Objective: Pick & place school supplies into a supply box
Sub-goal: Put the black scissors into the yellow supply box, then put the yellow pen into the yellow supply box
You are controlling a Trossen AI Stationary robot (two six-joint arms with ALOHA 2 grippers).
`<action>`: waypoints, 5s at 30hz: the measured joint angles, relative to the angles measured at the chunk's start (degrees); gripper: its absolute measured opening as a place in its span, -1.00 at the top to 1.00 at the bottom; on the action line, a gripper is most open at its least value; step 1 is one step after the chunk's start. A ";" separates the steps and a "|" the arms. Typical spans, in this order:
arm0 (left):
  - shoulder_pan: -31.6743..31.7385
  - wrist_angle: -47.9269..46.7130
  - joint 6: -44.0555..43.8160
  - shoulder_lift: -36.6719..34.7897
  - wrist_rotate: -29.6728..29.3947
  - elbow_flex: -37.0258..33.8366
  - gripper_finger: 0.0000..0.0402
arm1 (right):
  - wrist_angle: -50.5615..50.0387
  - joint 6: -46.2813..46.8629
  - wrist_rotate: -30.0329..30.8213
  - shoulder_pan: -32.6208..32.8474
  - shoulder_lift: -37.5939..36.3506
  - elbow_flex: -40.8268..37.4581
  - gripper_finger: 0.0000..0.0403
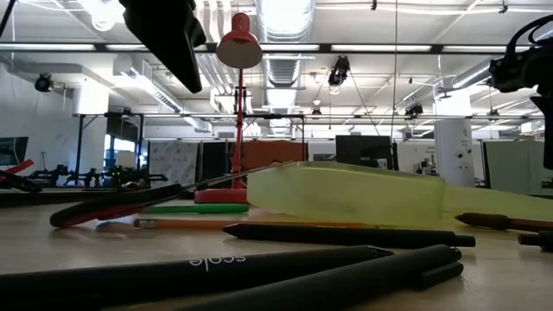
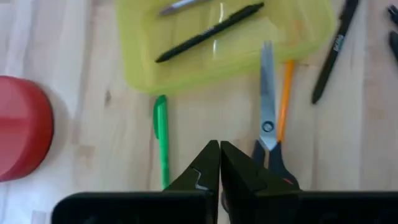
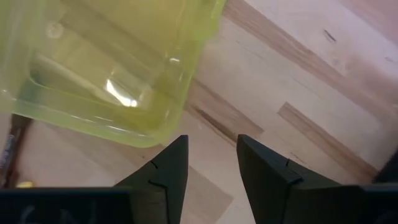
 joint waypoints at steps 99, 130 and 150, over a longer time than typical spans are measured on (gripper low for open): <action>11.39 0.83 54.60 19.24 9.91 25.72 0.79 | 0.94 0.74 0.71 -0.01 -0.03 -1.31 0.37; 14.32 12.72 58.05 34.10 18.97 20.86 0.75 | 0.99 3.82 0.41 -0.01 -0.02 -1.81 0.37; 14.52 4.76 49.59 32.55 15.83 27.97 0.34 | 1.07 3.35 0.41 -0.01 -0.02 -1.81 0.37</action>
